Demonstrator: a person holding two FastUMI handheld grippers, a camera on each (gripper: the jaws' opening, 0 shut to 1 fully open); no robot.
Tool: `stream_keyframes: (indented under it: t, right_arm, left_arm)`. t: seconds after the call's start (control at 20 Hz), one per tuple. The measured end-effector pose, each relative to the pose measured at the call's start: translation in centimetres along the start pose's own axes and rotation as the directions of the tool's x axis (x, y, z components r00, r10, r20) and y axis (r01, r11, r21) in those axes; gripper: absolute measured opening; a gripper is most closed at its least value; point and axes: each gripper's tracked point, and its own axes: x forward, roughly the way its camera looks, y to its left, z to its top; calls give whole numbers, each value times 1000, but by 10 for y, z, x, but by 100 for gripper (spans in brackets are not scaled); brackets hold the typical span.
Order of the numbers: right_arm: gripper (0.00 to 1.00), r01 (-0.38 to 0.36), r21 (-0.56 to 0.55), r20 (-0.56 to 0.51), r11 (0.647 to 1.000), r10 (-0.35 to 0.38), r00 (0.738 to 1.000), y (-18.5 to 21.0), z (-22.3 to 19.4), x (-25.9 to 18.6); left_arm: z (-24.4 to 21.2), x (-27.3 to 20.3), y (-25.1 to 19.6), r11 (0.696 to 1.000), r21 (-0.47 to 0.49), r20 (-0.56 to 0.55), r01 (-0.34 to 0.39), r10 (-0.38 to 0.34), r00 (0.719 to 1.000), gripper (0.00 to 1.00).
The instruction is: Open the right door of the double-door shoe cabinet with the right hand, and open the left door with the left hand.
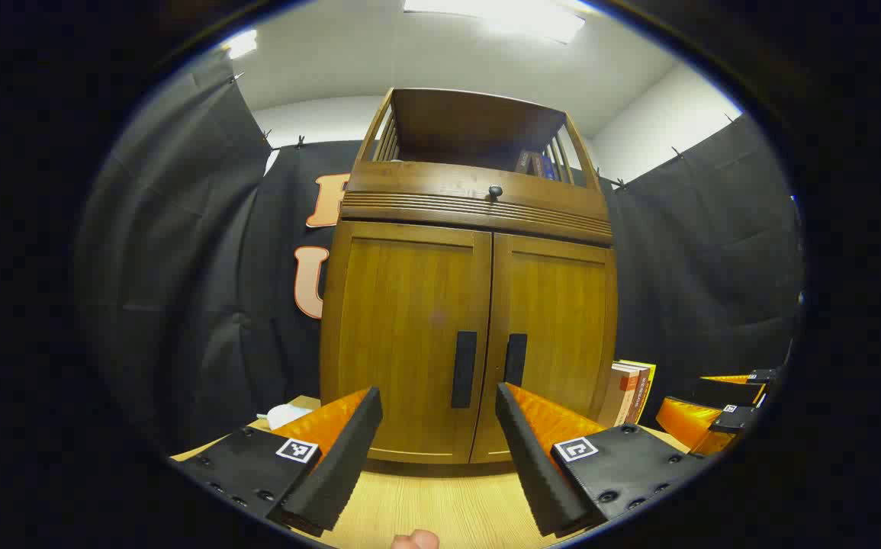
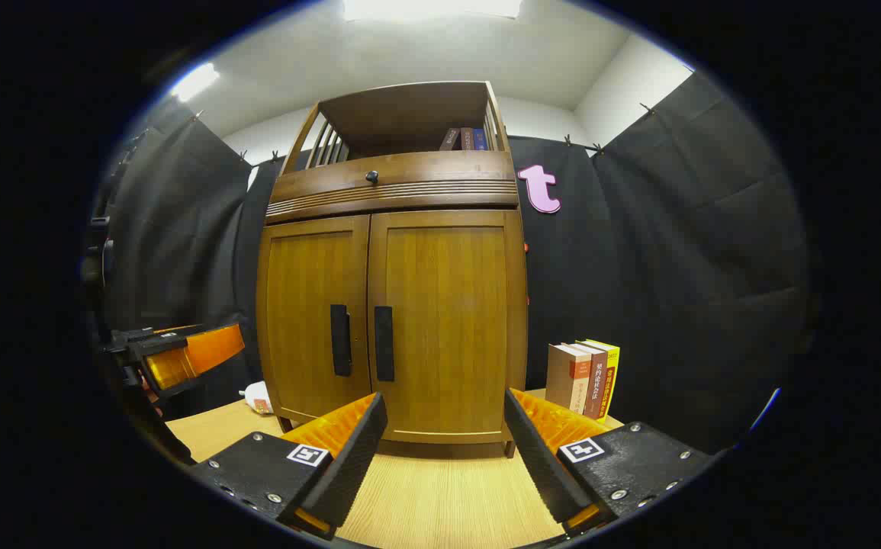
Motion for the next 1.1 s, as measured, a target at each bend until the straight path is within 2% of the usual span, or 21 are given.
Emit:
stream_keyframes:
  t: [0.1,0.3,0.35,0.4,0.6,0.65,0.75,0.95,1.0,1.05,1.1]
  right_arm:
    - [94,6,2,-4,1000,-6,1000,-2,0,-1]
    - [94,10,3,10,1000,-10,1000,-3,6,-2]
    - [99,11,2,11,1000,-11,1000,-4,7,-2]
    - [94,11,4,9,1000,-11,1000,-3,7,-2]
    - [94,6,23,30,1000,-7,1000,-1,17,-3]
    - [94,6,19,34,1000,-7,999,-1,17,-3]
    - [94,4,16,35,1000,-4,999,-2,18,-1]
    - [94,2,21,35,1000,-3,999,-1,16,-1]
    - [99,2,19,36,1000,-3,999,-1,15,-1]
    - [94,4,17,33,1000,-4,999,-2,14,-1]
    - [94,5,15,29,1000,-5,1000,-3,13,-1]
  left_arm:
    - [0,0,0,1000,2,0,1,-1,1000,97]
    - [-1,0,-1,1000,3,-3,2,-2,1000,93]
    - [-1,0,-1,1000,3,-4,3,-3,1000,96]
    - [-2,0,0,1000,5,-4,2,-2,1000,93]
    - [-1,0,-1,1000,14,0,-3,3,1000,92]
    - [-1,0,-1,1000,14,0,-4,4,1000,97]
    - [-1,0,0,1000,14,-2,-3,3,1000,93]
    - [0,0,0,1000,18,4,-7,6,1000,93]
    - [-1,0,-1,1000,19,4,-7,7,1000,96]
    - [0,0,-1,1000,19,3,-7,7,1000,96]
    - [-1,0,-1,1000,18,4,-6,6,1000,96]
